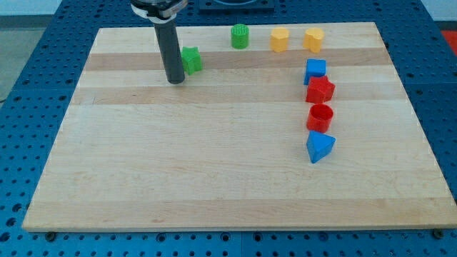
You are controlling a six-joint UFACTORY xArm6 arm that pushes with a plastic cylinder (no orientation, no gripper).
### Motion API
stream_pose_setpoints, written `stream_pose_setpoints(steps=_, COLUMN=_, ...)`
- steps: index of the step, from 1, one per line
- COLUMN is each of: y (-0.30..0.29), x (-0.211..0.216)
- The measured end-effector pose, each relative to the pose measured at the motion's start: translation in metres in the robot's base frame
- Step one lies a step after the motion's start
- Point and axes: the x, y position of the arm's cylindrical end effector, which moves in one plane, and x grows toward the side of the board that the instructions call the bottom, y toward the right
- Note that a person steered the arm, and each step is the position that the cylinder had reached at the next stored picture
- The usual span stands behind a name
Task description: Slide the green star horizontal to the green circle
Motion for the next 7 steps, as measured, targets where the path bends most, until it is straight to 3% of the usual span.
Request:
stream_pose_setpoints(steps=2, y=0.022, x=-0.044)
stream_pose_setpoints(steps=3, y=0.023, x=-0.049)
stream_pose_setpoints(steps=4, y=0.028, x=-0.025)
stream_pose_setpoints(steps=5, y=0.07, x=-0.025)
stream_pose_setpoints(steps=7, y=0.057, x=-0.075)
